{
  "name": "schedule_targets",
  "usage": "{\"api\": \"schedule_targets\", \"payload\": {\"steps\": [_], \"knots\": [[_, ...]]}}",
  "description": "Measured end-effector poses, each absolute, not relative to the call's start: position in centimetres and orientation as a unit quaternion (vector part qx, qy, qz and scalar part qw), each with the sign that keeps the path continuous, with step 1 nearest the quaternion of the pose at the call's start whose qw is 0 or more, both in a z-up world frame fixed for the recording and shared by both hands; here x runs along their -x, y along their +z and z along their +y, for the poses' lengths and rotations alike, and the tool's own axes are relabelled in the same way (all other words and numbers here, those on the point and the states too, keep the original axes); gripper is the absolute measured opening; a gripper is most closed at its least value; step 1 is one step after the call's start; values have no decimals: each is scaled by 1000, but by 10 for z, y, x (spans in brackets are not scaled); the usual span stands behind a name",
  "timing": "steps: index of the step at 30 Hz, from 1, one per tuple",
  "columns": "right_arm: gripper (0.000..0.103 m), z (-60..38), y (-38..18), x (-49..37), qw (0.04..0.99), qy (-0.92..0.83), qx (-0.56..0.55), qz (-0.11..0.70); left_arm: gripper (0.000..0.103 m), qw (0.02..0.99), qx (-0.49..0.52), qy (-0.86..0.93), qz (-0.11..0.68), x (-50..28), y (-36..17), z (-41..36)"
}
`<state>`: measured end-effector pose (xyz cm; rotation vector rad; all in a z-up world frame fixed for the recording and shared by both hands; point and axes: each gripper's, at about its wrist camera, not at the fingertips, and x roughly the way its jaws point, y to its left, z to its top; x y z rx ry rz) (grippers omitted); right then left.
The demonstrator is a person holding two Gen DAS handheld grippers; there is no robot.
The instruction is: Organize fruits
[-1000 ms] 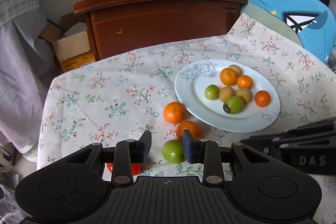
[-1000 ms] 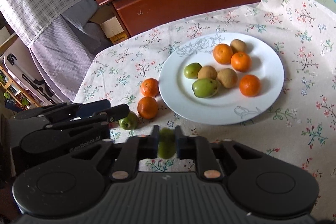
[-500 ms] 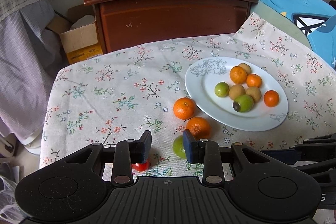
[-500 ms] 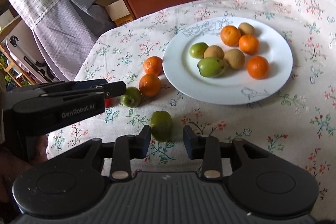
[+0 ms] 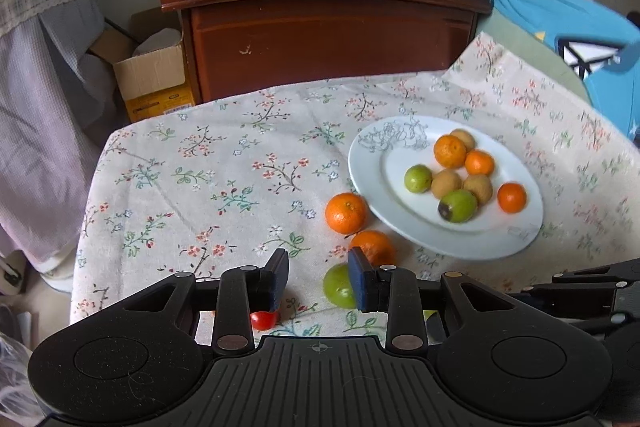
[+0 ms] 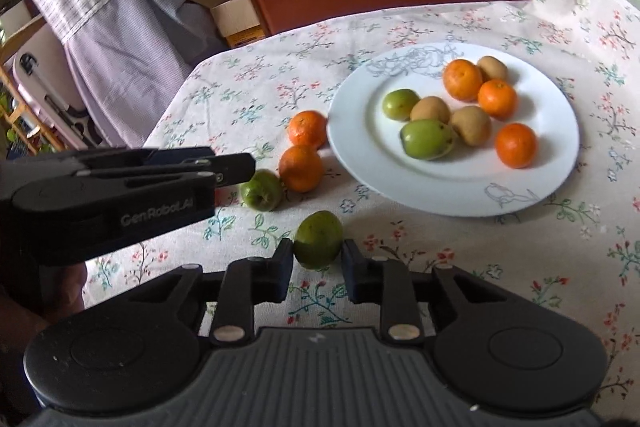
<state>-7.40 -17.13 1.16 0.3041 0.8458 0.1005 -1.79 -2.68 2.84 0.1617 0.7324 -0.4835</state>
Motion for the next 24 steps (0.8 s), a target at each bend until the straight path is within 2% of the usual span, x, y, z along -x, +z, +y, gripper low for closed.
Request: {"api": "schedule_targets", "payload": {"steps": [11, 20, 24], "knots": [[25, -231, 76, 61, 926, 38, -149, 345, 30, 901, -56, -273, 331, 5, 65, -48], [25, -259, 65, 34, 914, 26, -190, 358, 30, 887, -75, -293, 349, -17, 56, -72], [25, -262, 56, 29, 902, 28, -216, 372, 31, 866, -82, -298, 393, -21, 52, -65]]}}
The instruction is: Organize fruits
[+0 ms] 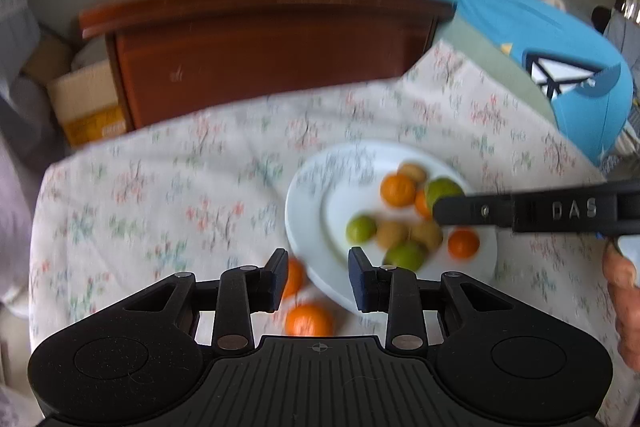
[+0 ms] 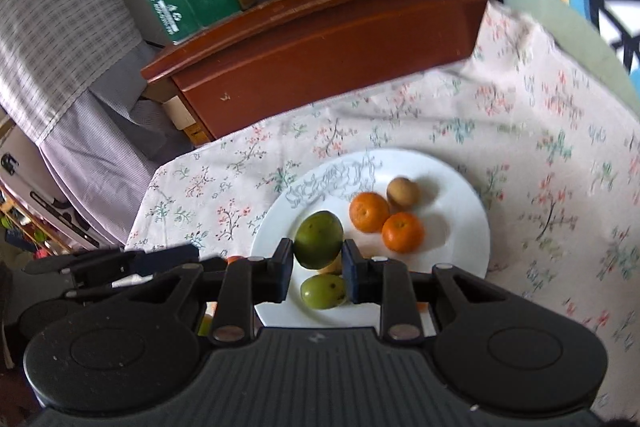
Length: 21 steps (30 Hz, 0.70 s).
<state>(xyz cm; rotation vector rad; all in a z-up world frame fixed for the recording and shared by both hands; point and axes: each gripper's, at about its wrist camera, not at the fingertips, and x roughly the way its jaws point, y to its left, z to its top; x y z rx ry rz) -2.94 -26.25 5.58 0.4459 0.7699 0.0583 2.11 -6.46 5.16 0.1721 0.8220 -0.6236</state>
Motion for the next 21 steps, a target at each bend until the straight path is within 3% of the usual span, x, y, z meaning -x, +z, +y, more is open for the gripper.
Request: {"api": "schedule_targets", "payload": {"steps": [9, 13, 18, 21], "knots": [[26, -256, 60, 31, 906, 36, -212, 365, 33, 848, -143, -302, 412, -7, 35, -46], [26, -258, 58, 31, 904, 31, -214, 368, 46, 843, -160, -302, 415, -6, 27, -50], [26, -259, 57, 29, 903, 29, -219, 368, 45, 840, -175, -303, 415, -5, 16, -53], [26, -260, 56, 28, 902, 28, -221, 370, 35, 837, -178, -305, 418, -5, 10, -54]]}}
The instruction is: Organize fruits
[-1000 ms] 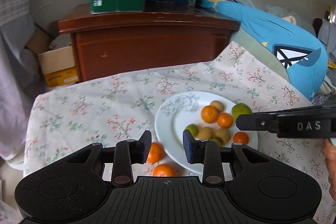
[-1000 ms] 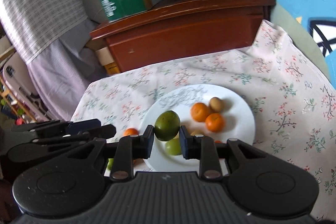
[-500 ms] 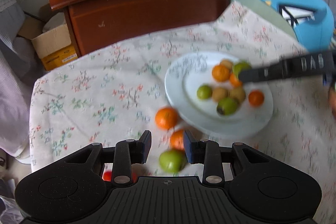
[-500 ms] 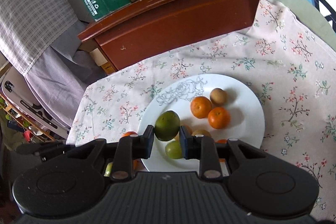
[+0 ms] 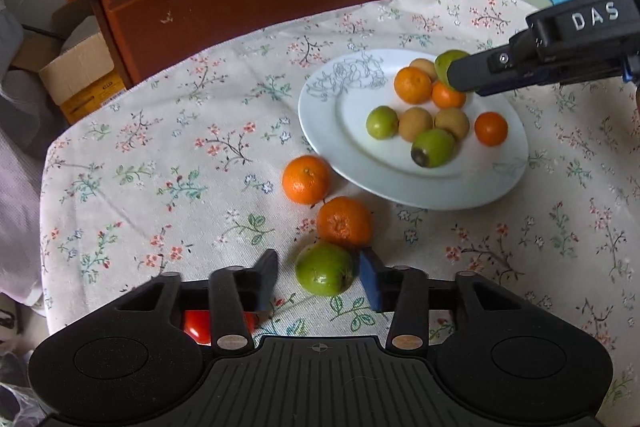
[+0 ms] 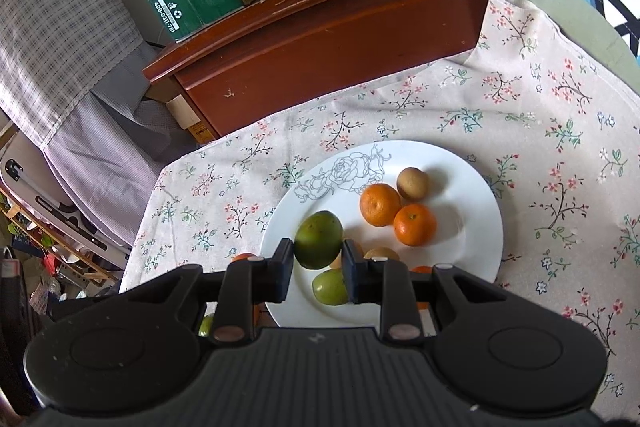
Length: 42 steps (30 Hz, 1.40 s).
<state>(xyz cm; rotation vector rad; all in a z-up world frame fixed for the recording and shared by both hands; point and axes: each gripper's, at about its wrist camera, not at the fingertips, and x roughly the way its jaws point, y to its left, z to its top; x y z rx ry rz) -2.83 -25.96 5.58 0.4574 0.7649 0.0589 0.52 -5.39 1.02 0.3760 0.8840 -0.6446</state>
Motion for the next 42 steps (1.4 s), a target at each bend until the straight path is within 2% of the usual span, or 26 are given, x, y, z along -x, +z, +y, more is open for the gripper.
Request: {"api": "schedule_targets", "payload": {"steps": [2, 5, 14, 31, 33, 34, 36, 37, 42], "knots": [[26, -261, 55, 28, 901, 27, -226, 370, 30, 838, -173, -309, 415, -4, 11, -54], [26, -263, 53, 27, 900, 25, -230, 370, 30, 847, -179, -309, 395, 1, 18, -55], [26, -272, 46, 17, 900, 19, -240, 364, 30, 869, -109, -306, 372, -15, 43, -67], [27, -275, 30, -10, 895, 15, -250, 370, 31, 867, -85, -311, 380, -39, 18, -108], [29, -276, 29, -12, 895, 11, -254, 368, 34, 868, -80, -310, 379, -37, 20, -108], [29, -277, 29, -12, 894, 9, -257, 367, 41, 868, -77, -311, 380, -37, 22, -108], [29, -278, 30, -11, 895, 6, -261, 362, 64, 871, -75, -309, 375, -34, 28, -108], [30, -279, 31, -11, 895, 4, -261, 360, 80, 875, -76, -303, 370, -32, 31, -107], [30, -278, 41, -7, 901, 6, -257, 350, 87, 880, -71, -293, 368, -27, 49, -101]]}}
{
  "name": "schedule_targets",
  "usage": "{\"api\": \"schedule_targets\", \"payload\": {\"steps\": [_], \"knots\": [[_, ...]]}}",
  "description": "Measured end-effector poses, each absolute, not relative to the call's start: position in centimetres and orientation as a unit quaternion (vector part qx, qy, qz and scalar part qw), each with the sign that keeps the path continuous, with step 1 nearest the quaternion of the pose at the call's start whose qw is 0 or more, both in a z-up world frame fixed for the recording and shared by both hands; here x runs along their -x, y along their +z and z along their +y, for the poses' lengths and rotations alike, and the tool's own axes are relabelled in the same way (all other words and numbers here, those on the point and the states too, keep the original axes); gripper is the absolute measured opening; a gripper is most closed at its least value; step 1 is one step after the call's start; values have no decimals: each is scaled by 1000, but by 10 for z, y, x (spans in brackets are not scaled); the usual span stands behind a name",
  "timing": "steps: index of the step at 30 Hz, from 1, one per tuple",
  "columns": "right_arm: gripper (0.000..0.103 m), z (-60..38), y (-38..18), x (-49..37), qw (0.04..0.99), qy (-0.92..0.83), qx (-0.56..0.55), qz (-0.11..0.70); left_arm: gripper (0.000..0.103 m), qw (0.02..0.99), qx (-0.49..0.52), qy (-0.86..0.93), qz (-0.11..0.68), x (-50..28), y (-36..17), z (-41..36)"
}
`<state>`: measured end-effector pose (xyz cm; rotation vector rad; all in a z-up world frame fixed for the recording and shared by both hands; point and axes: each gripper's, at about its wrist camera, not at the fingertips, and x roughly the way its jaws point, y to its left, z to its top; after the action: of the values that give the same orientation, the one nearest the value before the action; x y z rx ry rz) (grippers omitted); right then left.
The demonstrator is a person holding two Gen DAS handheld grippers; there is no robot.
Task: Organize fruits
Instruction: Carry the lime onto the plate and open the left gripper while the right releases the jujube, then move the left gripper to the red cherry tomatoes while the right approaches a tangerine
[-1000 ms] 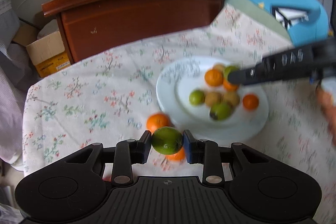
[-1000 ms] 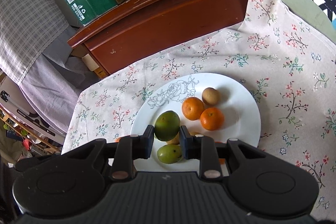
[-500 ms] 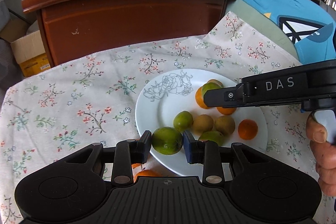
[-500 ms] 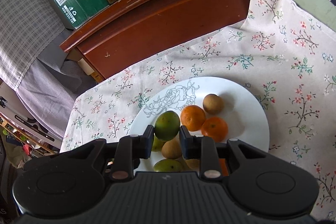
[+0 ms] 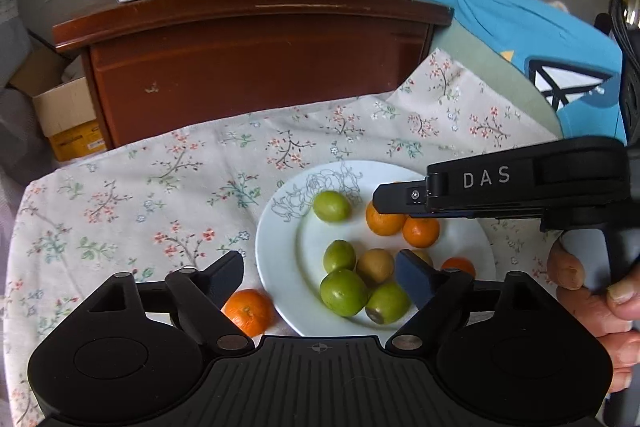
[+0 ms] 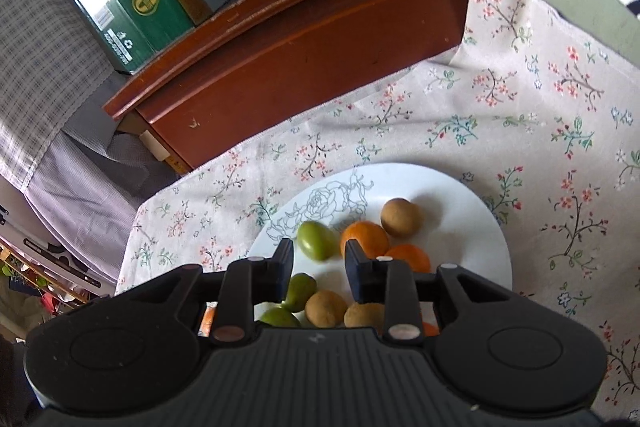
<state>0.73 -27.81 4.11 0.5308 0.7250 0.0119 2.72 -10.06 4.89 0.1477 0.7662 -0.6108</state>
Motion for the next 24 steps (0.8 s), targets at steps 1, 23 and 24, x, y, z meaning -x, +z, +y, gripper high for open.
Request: {"api": "schedule_targets", "payload": {"steps": [1, 23, 24], "knots": [[30, -278, 43, -6, 902, 6, -255, 349, 89, 880, -68, -290, 370, -27, 52, -98], [35, -219, 53, 61, 907, 42, -232, 348, 91, 906, -74, -171, 380, -14, 92, 8], [35, -216, 51, 63, 907, 43, -231, 351, 91, 907, -72, -168, 379, -13, 91, 12]]}}
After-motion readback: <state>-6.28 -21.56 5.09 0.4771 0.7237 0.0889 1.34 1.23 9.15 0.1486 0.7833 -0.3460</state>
